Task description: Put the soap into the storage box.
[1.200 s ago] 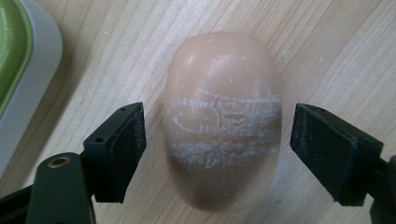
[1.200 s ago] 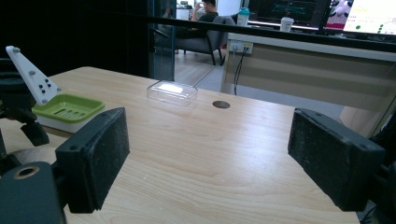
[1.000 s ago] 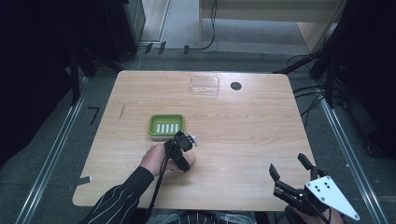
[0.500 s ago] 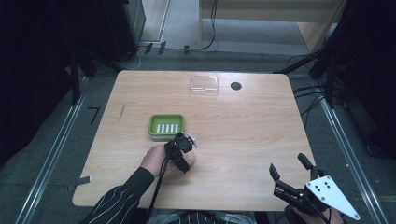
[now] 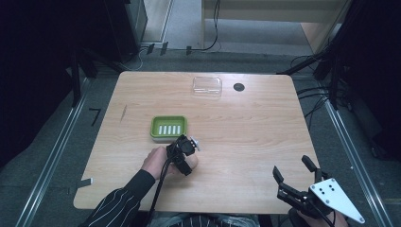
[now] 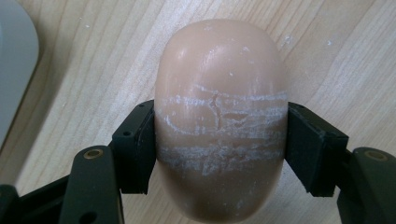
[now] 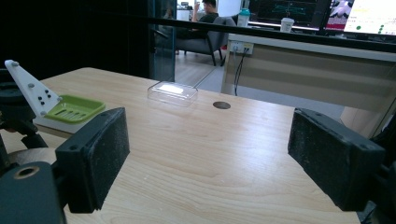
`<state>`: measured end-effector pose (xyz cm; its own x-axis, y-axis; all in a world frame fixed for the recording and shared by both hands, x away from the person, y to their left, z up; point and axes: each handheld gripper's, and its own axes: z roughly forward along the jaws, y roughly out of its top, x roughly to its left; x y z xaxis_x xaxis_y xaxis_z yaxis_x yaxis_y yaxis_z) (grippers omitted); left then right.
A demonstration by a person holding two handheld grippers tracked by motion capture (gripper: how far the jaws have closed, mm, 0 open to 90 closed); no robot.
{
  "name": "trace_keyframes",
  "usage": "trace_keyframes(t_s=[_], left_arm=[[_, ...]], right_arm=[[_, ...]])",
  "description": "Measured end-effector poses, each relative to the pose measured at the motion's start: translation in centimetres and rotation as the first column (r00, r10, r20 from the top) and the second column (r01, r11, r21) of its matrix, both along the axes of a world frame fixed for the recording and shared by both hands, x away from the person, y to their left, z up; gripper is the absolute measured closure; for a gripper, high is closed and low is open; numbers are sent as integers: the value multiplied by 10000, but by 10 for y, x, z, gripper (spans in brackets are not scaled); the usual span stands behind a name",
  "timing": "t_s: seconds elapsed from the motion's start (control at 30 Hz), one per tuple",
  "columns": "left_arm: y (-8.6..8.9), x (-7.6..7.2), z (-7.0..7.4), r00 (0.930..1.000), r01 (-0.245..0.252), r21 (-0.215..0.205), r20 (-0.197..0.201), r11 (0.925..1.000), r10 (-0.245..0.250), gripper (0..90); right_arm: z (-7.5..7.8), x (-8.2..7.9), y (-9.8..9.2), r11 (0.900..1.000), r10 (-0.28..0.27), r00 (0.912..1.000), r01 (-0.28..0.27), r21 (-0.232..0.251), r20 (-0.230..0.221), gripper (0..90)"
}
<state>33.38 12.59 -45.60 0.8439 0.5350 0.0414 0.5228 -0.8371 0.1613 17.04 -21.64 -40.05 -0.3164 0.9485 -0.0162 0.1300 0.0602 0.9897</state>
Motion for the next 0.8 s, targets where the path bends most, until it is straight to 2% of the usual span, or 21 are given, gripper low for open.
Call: trace_keyframes(t_s=[0.27, 0.37, 0.8], left_arm=[[4, 0, 8, 9998, 205, 126, 71, 9997, -206, 334], [6, -1, 12, 9993, 276, 120, 256, 9995, -279, 334], [20, 0, 27, 9978, 472, -28, 464, 9989, -471, 334]], right_arm=[[0, 0, 0, 10000, 6, 10000, -6, 4, 1, 133], [0, 0, 0, 10000, 1, 10000, -1, -3, 7, 133], [0, 1, 1, 10000, 19, 10000, -19, -35, -22, 132]])
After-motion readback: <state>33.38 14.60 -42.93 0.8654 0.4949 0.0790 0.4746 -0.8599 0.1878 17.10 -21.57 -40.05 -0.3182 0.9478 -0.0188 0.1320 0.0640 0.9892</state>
